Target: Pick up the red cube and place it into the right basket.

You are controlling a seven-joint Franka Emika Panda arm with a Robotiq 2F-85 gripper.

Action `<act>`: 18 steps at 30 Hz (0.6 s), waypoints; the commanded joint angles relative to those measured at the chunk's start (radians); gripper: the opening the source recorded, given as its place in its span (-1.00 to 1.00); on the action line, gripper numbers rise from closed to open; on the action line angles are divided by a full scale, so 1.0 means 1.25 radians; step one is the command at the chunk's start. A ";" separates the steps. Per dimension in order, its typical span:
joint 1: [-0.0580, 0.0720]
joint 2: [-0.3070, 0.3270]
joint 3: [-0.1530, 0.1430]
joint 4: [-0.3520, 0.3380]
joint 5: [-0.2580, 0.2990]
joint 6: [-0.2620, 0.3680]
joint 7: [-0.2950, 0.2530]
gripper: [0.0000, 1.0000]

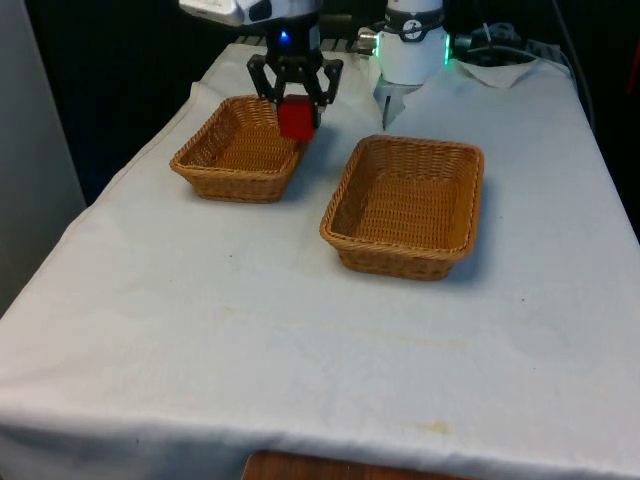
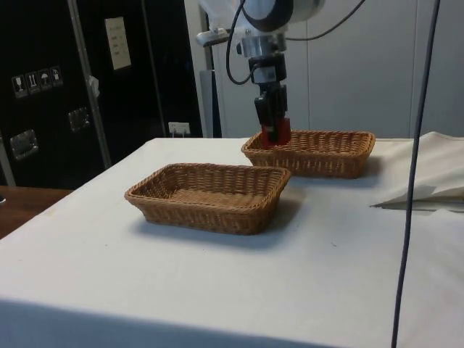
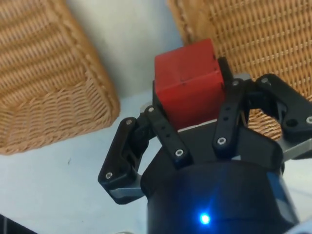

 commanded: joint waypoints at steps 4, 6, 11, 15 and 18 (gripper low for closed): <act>-0.008 0.022 -0.018 0.010 0.030 0.006 -0.046 -0.96; -0.009 0.032 -0.026 0.015 0.040 0.010 -0.062 -0.96; -0.010 0.056 -0.046 0.026 0.063 0.018 -0.093 -0.96; -0.010 0.072 -0.059 0.033 0.077 0.022 -0.112 -0.96; -0.005 0.083 -0.073 0.036 0.077 0.024 -0.114 -0.96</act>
